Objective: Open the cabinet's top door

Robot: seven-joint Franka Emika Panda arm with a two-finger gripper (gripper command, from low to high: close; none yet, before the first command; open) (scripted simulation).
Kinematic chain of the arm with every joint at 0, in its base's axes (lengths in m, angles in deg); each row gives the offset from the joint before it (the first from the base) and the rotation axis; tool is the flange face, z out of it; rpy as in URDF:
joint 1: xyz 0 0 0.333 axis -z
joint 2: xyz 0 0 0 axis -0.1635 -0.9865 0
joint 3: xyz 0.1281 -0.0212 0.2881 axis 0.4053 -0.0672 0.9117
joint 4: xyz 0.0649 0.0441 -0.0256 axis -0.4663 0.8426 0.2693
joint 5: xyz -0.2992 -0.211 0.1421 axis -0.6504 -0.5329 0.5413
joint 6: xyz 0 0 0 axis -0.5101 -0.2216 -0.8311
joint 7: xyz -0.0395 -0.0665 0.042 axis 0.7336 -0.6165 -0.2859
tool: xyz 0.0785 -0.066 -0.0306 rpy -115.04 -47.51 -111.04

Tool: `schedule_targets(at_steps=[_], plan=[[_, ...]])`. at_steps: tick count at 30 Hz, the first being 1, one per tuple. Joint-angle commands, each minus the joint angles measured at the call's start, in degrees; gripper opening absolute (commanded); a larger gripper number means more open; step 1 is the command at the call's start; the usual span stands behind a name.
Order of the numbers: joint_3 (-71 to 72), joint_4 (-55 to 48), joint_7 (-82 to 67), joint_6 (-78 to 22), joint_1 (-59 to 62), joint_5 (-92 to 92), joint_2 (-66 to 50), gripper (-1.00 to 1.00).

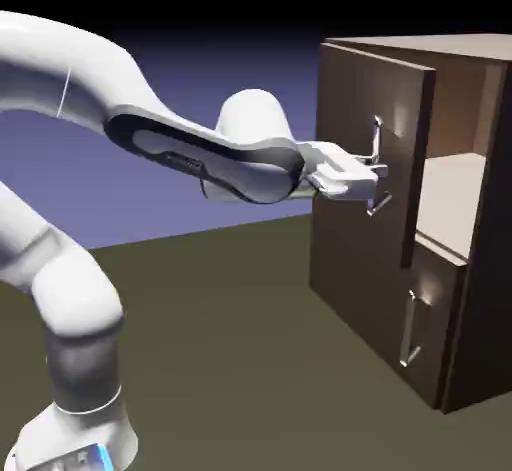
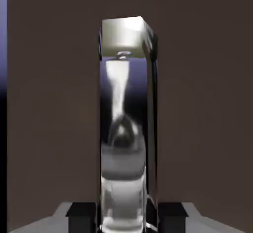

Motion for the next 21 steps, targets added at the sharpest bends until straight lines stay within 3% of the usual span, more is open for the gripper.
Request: schedule_targets(at_steps=[1,21], plan=[[1.7,1.3,-1.5,0.0,1.6,2.6,1.4,-1.0],[27.5,18.8,-30.9,5.5,22.7,52.4,29.5,-1.0]])
